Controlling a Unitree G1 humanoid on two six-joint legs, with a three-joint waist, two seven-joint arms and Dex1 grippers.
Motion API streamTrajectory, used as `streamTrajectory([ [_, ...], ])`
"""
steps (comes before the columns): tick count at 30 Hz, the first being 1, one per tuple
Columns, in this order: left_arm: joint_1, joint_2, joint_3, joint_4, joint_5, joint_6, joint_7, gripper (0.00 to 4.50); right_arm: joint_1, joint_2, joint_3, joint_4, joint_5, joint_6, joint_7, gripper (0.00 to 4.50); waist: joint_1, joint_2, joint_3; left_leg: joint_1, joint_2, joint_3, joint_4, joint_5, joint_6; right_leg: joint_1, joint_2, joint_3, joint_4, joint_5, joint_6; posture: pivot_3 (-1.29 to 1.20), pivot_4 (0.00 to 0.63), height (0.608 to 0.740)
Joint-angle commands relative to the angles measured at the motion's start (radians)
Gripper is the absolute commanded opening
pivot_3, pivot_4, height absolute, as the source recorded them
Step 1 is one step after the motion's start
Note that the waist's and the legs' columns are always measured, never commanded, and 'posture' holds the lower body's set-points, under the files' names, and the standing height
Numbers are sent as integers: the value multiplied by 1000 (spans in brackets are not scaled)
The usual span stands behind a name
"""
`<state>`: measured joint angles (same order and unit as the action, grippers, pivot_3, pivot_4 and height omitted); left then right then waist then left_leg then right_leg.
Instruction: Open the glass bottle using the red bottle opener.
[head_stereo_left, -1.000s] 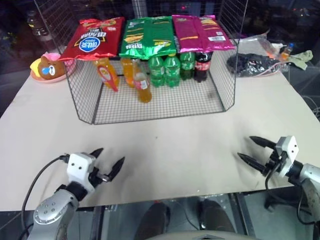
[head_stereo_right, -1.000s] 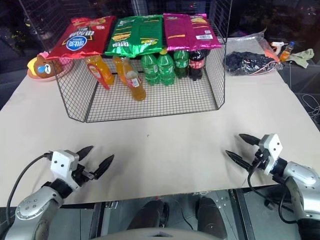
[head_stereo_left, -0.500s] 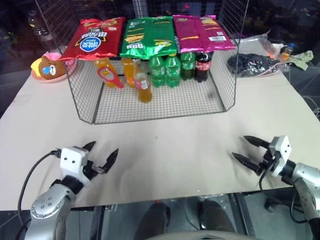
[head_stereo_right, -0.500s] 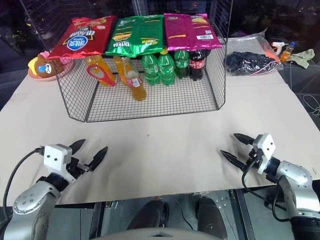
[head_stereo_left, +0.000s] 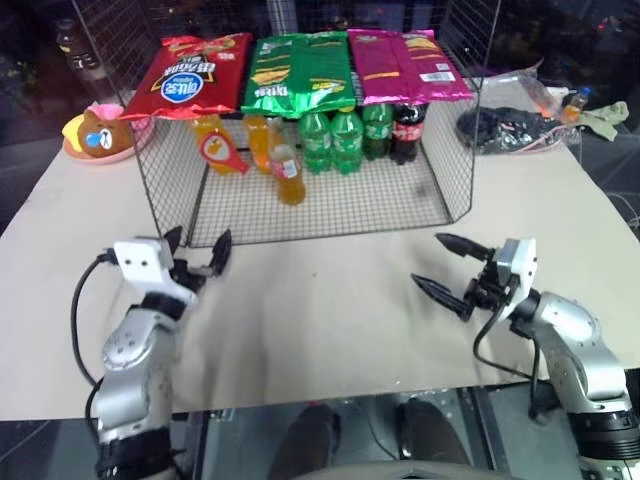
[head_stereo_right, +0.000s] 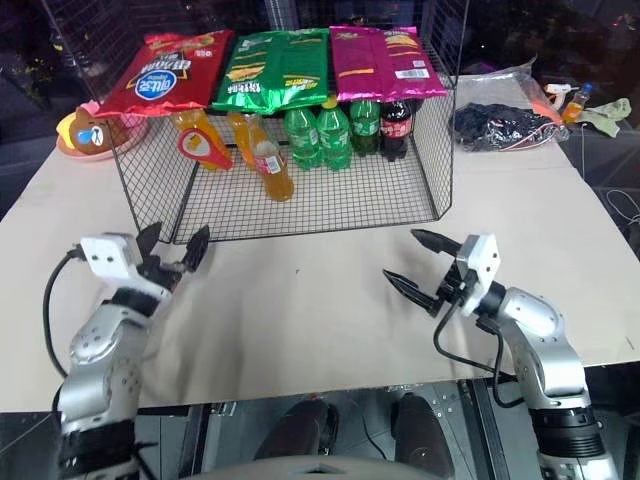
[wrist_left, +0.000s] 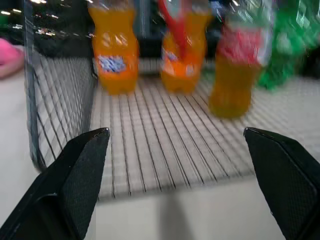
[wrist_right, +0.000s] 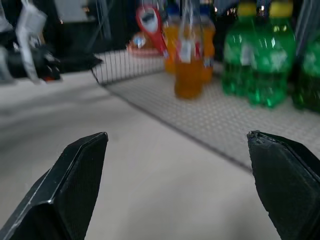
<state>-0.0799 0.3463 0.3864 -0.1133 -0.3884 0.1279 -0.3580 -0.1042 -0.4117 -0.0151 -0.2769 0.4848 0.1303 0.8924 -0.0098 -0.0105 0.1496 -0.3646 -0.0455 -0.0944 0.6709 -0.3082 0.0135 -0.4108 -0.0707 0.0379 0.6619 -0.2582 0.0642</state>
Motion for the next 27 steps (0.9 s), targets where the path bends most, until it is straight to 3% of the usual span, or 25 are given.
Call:
streamTrajectory([
  [1, -88, 13, 7, 57, 16, -25, 32, 4441, -54, 20, 23, -113, 37, 56, -56, 4500, -1, 0, 0, 0, 0, 0, 0, 0, 0, 0, 0, 0, 0, 0, 0, 0, 150, 740],
  [12, -386, 38, -27, 369, 64, -143, -3, 4441, -157, 54, 47, -194, 108, 168, -129, 4500, -2, -1, 0, -2, -2, -1, 0, 0, 0, -1, 0, -2, 0, 0, 0, 0, 150, 740],
  [27, -586, 34, -54, 626, 89, -266, -38, 4441, -156, 49, 50, -208, 93, 171, -156, 4500, -5, -2, 0, -3, -2, -3, 1, 0, 0, -1, 0, -4, 0, 0, 0, 0, 150, 740],
])
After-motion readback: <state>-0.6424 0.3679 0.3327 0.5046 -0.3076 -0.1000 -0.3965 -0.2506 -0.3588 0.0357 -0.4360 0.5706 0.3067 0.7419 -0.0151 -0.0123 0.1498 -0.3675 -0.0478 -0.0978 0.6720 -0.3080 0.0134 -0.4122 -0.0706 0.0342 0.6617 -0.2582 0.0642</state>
